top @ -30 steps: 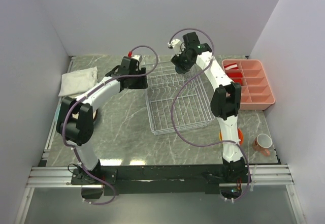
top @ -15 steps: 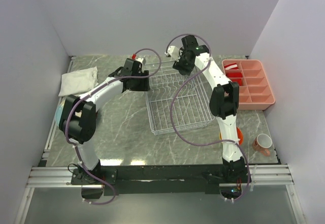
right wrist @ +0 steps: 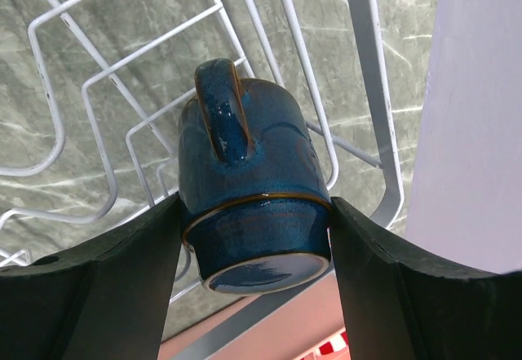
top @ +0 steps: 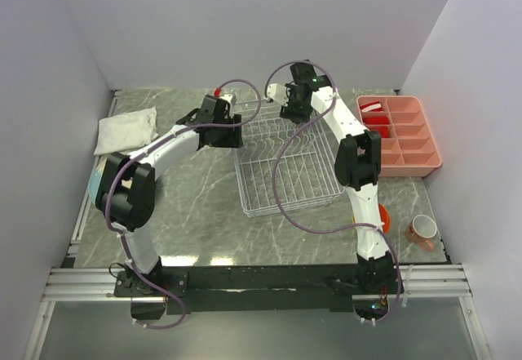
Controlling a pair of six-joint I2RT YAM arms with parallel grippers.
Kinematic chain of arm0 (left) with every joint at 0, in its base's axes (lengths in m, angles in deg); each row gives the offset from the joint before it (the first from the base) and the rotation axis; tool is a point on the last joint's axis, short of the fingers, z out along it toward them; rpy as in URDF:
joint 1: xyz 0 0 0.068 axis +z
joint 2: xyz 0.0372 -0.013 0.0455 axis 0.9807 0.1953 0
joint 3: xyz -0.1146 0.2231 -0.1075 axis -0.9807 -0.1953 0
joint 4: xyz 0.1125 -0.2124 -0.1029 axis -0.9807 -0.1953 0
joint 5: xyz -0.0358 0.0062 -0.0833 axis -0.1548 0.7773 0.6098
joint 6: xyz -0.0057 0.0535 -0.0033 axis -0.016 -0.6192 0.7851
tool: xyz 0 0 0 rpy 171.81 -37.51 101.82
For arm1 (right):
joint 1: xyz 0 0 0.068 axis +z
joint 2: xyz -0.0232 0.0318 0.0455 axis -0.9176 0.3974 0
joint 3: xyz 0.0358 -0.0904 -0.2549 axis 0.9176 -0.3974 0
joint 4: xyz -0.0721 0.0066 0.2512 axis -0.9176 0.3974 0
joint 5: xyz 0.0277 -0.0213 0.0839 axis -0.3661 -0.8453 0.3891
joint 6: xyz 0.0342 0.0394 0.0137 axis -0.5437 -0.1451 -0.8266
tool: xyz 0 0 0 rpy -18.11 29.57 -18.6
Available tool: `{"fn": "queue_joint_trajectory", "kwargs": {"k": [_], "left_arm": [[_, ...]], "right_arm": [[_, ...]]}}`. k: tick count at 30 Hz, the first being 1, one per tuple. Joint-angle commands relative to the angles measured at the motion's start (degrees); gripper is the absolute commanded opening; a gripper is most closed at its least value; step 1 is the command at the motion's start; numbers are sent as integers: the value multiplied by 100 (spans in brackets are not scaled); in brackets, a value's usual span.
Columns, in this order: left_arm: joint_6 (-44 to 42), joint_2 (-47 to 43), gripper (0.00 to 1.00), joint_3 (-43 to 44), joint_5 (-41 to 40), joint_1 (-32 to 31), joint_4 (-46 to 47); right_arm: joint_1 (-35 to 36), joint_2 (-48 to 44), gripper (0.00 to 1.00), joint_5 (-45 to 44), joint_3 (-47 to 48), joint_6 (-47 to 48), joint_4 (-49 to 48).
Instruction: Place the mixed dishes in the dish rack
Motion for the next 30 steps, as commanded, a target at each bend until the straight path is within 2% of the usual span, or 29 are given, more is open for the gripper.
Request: {"fn": "queue_joint_trajectory", "kwargs": {"k": [1,3,7,10,19,27,30], "left_arm": [[-89,-5,62,-49,102,-41,192],[-98,-5,63,-58,84,-58,201],[-98,3,63,-76,137,-76,218],[-98,-5,63,-76,146,-67,227],[-107,-49,63,-137,111,-76,254],[-80,-49,63,-146,128,-85,315],[-98,-41,63,-146,102,-111,333]], "right_arm": [[79,45,45,0,-91,93,-59],[79,37,47,-18,-135,93,-129],[88,-42,59,-53,-319,136,-252],[105,-156,59,-79,-512,233,-384],[229,-349,41,202,-539,234,-138],[325,-666,40,193,-812,515,-129],[317,-701,40,246,-742,708,169]]}}
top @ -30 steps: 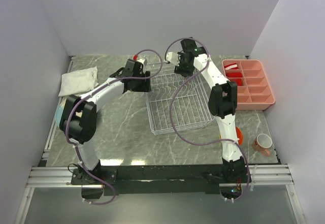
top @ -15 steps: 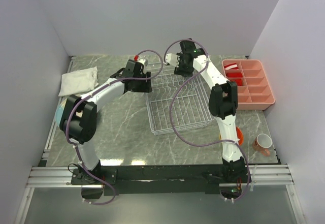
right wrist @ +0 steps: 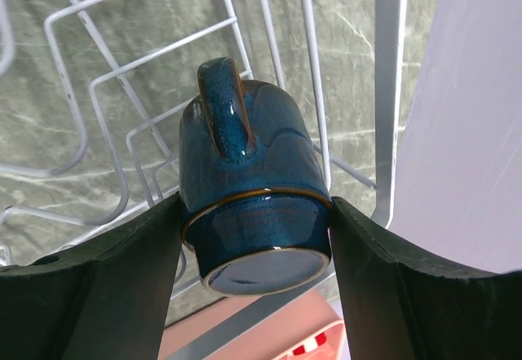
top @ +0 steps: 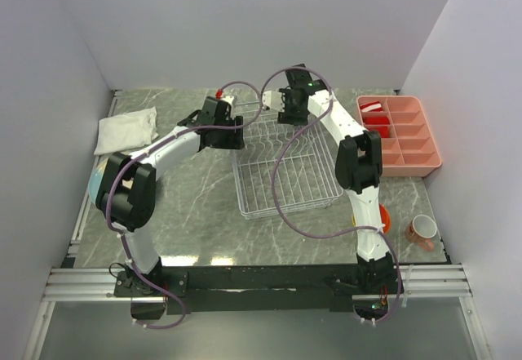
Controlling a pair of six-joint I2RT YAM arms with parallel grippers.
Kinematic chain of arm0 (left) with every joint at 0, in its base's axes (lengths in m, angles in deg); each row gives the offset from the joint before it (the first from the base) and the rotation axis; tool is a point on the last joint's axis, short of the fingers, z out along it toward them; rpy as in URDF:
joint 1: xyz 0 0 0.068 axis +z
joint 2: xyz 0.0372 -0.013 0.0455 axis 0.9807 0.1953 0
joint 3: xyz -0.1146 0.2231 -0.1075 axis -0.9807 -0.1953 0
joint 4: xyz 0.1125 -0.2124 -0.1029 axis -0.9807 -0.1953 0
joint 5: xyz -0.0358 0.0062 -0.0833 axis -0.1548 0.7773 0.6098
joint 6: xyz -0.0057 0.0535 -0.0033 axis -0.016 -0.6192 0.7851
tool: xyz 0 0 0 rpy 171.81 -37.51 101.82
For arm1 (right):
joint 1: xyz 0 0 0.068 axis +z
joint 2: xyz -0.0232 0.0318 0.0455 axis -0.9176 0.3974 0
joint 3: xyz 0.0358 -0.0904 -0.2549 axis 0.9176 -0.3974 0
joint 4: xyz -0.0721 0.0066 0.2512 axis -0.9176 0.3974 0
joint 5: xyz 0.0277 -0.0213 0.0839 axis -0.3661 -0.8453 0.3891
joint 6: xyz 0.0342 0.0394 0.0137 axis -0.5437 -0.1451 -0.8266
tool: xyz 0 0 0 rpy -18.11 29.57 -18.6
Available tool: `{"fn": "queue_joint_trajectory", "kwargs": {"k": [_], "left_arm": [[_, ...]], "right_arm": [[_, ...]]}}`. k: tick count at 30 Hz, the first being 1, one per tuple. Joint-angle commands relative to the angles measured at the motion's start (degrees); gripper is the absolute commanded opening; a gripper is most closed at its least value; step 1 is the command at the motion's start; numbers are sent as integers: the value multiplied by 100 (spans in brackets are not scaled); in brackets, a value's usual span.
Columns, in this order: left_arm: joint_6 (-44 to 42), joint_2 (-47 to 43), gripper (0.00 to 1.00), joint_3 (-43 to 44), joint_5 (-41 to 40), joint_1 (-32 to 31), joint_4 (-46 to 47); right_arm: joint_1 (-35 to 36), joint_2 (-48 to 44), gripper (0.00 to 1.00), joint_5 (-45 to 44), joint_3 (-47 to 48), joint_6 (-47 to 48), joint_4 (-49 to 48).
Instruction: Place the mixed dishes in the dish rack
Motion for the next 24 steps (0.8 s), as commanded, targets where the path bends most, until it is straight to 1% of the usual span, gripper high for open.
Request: {"fn": "queue_joint_trajectory", "kwargs": {"k": [1,5,7,10,15,17,18,20,21,24], "left_arm": [[-80,-23,63,-30,67,-83,199],[-98,38,63,75,5,-92,182],[-116,56,64,102,-3,-100,190],[-124,91,64,119,-12,-109,191],[-203,109,65,181,-56,-136,155],[-221,109,65,190,-56,-144,129],[-247,109,66,190,-56,-136,129],[-247,126,66,198,-39,-136,138],[-239,135,66,207,-39,-136,138],[-247,170,66,233,-12,-144,147]], "right_arm": [[139,-365,40,357,-68,288,630],[148,-383,39,331,89,386,911],[148,-321,40,305,291,455,1079],[148,-225,42,270,266,552,1176],[148,258,43,296,695,483,1413],[148,268,46,200,626,518,1300],[157,215,51,173,426,509,1186],[148,136,53,164,231,544,949],[148,92,57,164,135,570,904],[157,101,64,164,107,465,807]]}}
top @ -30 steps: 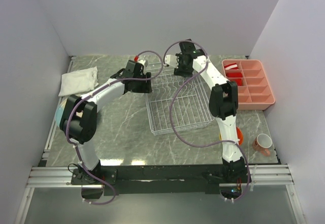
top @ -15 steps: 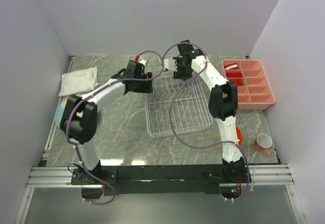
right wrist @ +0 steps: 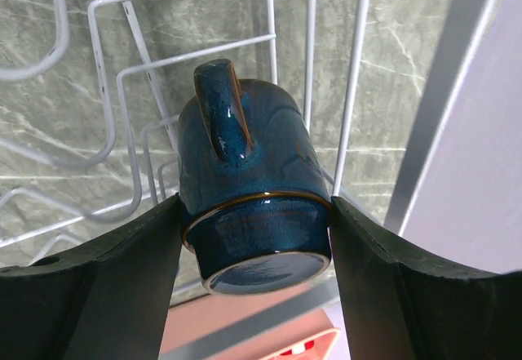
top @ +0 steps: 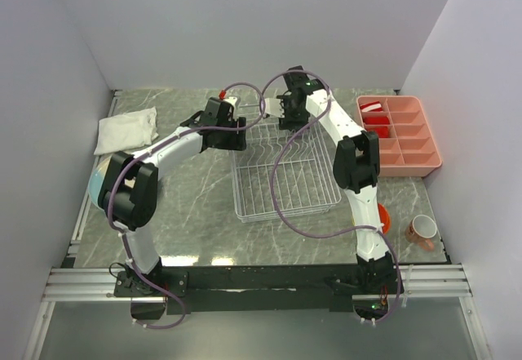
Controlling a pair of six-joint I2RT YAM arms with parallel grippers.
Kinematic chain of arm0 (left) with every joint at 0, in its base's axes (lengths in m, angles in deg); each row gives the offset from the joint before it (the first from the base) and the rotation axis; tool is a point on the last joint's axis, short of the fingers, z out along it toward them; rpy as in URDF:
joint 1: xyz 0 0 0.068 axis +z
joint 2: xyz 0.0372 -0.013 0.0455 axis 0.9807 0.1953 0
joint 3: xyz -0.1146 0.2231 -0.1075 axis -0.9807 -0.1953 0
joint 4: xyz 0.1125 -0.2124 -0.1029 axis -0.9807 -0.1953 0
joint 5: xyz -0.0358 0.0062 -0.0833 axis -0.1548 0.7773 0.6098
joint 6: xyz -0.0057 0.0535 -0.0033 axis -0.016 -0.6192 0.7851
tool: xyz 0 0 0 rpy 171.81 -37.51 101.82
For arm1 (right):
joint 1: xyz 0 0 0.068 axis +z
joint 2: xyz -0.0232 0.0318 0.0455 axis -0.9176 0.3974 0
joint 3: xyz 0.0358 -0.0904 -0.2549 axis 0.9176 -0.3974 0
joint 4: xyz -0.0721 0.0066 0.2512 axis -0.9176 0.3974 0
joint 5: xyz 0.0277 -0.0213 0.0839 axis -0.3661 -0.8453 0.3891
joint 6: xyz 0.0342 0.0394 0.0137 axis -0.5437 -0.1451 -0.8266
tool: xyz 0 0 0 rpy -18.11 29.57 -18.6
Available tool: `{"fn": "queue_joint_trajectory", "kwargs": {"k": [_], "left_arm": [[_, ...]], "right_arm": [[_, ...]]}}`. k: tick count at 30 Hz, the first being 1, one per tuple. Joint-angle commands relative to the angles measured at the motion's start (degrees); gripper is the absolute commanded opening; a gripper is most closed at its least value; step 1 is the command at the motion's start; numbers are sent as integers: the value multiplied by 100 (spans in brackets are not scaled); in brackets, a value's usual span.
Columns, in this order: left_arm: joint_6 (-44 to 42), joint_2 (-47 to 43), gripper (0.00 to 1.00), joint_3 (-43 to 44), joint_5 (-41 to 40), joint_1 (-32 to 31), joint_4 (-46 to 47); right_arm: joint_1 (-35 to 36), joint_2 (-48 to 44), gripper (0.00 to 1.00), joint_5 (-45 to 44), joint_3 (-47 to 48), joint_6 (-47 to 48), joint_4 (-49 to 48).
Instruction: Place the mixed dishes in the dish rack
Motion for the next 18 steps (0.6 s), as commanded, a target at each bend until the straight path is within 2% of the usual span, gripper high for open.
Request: {"fn": "queue_joint_trajectory", "kwargs": {"k": [1,11,12,18], "left_arm": [[-142,105,66,229,34,-57,81],[-318,122,71,396,16,-57,125],[-397,123,71,422,-27,-57,134],[-520,149,72,730,-125,-57,99]], "right_arm": [[94,-24,65,9,-210,-188,0],[85,-419,83,140,-579,-505,-614],[85,-463,100,149,-579,-584,-632],[76,-709,100,360,-544,-821,-720]]}}
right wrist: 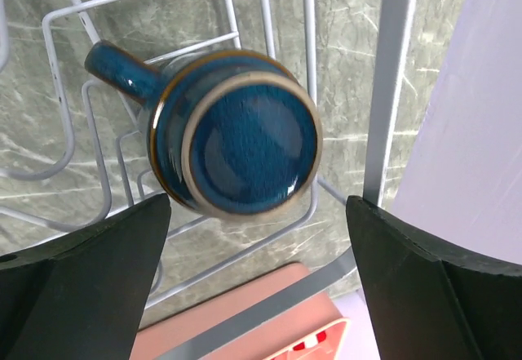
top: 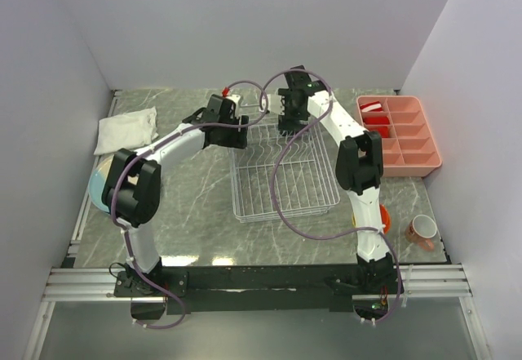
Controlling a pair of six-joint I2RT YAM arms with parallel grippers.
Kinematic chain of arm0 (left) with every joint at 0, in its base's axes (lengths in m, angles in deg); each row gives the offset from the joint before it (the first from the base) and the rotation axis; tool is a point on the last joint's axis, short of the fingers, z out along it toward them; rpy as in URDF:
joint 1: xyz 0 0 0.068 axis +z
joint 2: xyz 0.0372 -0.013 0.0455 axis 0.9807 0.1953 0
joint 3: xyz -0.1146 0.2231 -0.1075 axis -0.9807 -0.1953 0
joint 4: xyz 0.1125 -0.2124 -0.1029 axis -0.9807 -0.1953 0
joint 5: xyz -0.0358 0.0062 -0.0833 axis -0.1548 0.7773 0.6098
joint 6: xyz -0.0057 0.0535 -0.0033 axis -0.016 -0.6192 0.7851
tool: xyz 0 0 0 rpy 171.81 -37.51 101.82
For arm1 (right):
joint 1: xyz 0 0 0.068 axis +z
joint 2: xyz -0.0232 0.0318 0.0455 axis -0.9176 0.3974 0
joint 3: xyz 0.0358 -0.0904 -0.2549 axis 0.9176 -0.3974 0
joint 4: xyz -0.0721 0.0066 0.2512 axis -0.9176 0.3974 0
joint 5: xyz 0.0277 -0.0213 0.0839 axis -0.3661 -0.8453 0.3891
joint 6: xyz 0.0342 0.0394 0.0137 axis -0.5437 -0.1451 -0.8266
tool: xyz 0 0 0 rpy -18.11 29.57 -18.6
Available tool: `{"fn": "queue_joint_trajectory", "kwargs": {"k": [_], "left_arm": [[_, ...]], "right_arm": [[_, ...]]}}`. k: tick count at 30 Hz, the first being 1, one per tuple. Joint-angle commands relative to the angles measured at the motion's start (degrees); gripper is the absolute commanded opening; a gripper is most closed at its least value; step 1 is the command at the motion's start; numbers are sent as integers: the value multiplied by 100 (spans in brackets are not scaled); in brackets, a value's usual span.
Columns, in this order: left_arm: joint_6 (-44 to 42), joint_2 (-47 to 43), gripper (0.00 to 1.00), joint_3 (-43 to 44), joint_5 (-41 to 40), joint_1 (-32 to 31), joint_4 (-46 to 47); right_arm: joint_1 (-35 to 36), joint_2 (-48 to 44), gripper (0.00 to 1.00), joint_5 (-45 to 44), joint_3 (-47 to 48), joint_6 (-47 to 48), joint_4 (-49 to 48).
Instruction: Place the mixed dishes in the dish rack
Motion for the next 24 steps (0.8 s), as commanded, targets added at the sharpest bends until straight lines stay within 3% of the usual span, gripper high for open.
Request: {"fn": "queue_joint_trajectory", "kwargs": {"k": [1,14,20,24], "left_arm": [[-190,-72,72,496,-15,-46,225],[-331,-142,73,1085,116,-37,295],[-375,25,73,1209,143,-46,419],[-331,-89,73,1366,3,-46,463]], "right_arm": [[81,-488,100,480,-48,-431,-106],[-42,-1648,100,586,-802,-1265,447],[-122,-2702,100,753,-1637,-1985,175],[-341,-3422,99,911,-1919,-3029,508]]}}
